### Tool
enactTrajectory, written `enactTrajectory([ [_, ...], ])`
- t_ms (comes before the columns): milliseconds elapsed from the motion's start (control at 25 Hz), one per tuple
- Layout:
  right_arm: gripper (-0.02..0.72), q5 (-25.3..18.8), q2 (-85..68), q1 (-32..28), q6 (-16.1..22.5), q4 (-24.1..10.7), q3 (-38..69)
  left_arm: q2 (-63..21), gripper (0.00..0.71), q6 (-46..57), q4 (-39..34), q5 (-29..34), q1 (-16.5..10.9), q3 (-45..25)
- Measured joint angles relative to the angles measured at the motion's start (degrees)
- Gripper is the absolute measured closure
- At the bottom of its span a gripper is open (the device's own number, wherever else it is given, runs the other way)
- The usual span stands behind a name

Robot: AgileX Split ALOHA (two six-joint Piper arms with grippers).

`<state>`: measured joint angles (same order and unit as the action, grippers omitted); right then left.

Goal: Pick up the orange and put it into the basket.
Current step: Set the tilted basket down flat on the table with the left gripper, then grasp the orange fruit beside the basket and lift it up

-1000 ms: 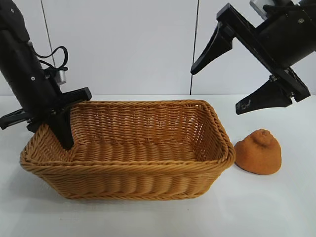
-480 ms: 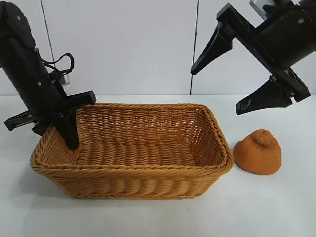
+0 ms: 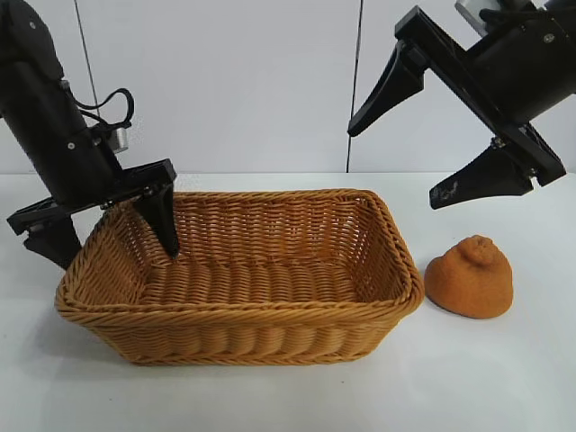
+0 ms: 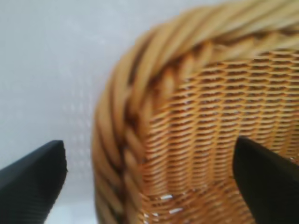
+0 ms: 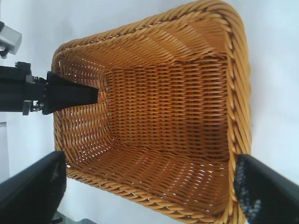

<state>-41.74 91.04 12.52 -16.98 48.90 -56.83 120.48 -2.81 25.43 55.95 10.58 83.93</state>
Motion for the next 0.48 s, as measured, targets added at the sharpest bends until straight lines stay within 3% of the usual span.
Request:
enactTrajectory([
  [280, 0.036, 0.0, 0.0, 0.0, 0.0, 0.0, 0.0, -5.2, 0.017, 0.3, -9.1, 6.9, -0.5, 6.7],
  [480, 0.036, 0.0, 0.0, 0.0, 0.0, -0.1, 0.0, -7.0, 0.017, 0.6, -15.2, 9.8, -4.3, 10.6],
])
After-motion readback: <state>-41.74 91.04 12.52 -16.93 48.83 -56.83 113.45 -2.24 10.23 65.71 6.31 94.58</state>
